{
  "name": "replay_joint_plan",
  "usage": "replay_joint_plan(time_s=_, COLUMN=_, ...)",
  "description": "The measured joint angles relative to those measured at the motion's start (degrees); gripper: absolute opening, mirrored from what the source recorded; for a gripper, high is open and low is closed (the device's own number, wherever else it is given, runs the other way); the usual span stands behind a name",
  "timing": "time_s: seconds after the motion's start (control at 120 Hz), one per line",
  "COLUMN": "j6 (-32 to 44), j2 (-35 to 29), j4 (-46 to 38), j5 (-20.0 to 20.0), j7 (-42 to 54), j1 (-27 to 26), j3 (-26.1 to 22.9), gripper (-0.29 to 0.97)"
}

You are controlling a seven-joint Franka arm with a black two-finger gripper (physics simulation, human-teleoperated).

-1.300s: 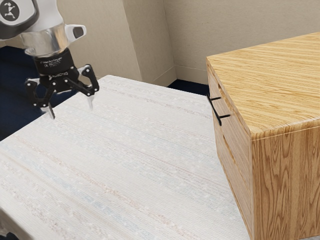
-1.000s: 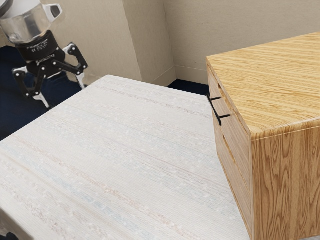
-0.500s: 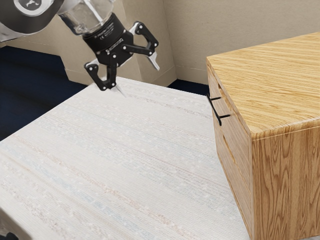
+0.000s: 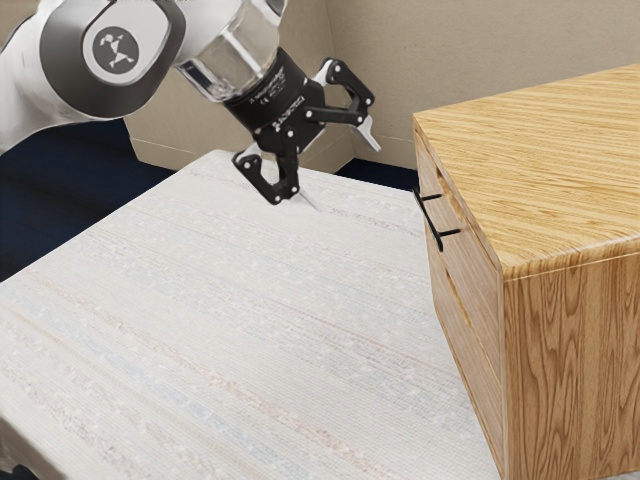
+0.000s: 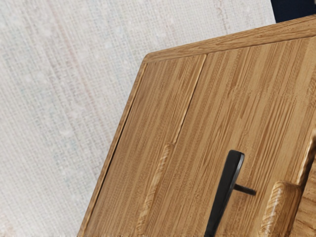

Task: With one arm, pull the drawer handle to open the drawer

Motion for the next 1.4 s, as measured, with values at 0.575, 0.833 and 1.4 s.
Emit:
replay_joint_plan(time_s=0.575, j6=11.6, j2=-5.1, j4=-11.0, j5=5.0, j7=2.3, j1=-12.0, j3=7.0, gripper=0.57)
replay_joint_plan(time_s=0.833, j6=16.9, j2=-3.6, j4=-12.1, j5=4.3, j7=5.3, j1=-13.6, j3=7.1, gripper=0.53)
replay_joint_plan(time_s=1.4, j6=19.9, j2=-5.6, j4=-16.1, j5=3.9, j7=10.2, j1=-21.7, j3=14.3, gripper=0.47)
